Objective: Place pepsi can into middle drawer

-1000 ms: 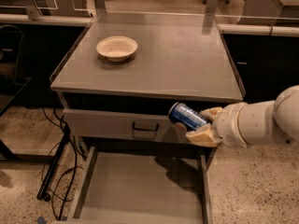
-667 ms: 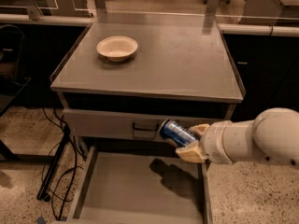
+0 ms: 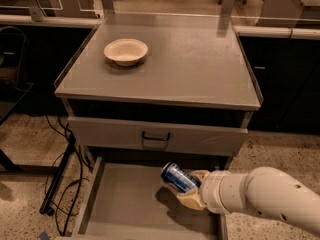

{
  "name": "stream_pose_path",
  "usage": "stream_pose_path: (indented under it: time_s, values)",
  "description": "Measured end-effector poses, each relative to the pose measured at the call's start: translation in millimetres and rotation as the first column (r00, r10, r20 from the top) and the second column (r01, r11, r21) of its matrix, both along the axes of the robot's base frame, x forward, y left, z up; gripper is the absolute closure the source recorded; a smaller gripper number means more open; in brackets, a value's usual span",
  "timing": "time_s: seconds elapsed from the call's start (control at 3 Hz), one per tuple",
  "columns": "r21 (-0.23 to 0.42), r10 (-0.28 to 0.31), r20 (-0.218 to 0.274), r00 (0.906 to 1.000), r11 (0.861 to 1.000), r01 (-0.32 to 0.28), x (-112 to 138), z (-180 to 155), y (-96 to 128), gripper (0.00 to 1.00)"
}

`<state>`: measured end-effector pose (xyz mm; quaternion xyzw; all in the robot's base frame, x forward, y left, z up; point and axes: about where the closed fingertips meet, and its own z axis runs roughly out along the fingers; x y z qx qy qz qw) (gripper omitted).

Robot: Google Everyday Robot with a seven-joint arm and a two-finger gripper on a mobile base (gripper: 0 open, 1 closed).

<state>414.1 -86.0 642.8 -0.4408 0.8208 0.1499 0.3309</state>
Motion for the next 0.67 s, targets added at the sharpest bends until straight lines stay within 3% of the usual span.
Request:
stream_pose_path:
  time_s: [0.67]
  values:
    - [-0.007, 0.024, -0.025, 0.9994, 1.000, -0.024, 4.9, -16.7, 10.5, 1.00]
